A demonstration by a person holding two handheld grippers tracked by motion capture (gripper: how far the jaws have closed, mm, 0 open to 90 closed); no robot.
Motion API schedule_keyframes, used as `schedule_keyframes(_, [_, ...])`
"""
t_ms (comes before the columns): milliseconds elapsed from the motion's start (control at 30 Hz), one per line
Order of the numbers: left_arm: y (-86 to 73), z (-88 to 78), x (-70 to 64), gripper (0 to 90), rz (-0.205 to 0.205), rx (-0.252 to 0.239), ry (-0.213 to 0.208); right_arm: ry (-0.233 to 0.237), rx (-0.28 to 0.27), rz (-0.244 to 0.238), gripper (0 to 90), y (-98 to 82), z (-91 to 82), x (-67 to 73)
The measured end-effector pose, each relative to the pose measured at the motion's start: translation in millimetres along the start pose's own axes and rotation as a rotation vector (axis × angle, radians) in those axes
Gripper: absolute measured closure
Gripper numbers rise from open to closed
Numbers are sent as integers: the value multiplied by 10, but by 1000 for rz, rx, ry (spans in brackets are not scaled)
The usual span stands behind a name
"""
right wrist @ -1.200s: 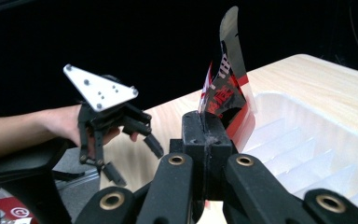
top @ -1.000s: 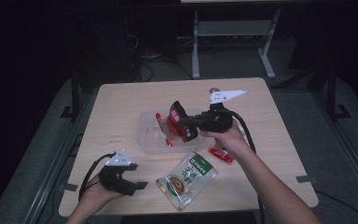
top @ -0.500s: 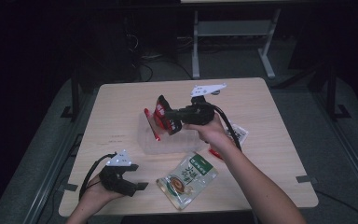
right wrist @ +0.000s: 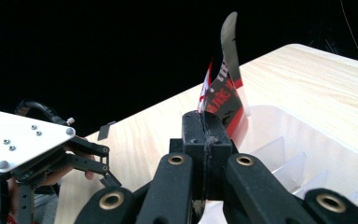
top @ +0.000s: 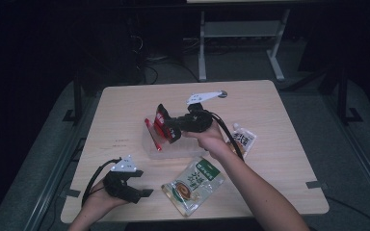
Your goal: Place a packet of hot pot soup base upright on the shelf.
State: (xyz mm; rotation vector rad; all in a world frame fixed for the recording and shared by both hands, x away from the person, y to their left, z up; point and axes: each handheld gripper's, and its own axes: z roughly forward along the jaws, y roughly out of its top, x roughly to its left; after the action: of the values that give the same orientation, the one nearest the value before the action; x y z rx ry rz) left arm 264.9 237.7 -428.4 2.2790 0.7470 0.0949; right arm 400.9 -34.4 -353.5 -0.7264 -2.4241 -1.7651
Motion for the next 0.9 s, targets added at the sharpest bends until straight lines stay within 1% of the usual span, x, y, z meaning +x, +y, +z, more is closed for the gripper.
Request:
schedule_keyframes(33, [1,0,5,194,8,1,2,0,3,-2,897,0,8,1])
schedule_keyframes(133, [2,0,3,193,11,6,1,-6,15,-12,894,-1,39,6])
schedule_keyframes(167, [1,1,-2,193,4,7,-1,-8,24,-17,894,-2,51,13])
schedule_keyframes(300, [0,6,-3,191,3,10,-3,-19,50,-34,894,-7,87,28])
schedule_keyframes(333, [0,5,1,191,9,15,-3,-18,50,-30,894,-8,94,29])
schedule_keyframes(400, [0,9,-2,191,3,11,-3,-19,49,-32,894,-5,101,23])
schedule_keyframes(433, [0,6,3,191,12,17,-4,-25,50,-33,894,-4,106,17])
schedule_keyframes(533, [1,12,-3,189,6,14,-4,-32,51,-36,893,-7,115,5])
schedule_keyframes(633, [4,16,-1,187,13,14,-3,-50,73,-40,893,-23,163,-4])
schedule_keyframes(733, [1,13,0,187,13,16,-3,-44,81,-41,893,-36,202,-10])
schedule_keyframes(900, [2,17,-2,185,14,20,-8,-56,92,-43,893,-51,246,-29])
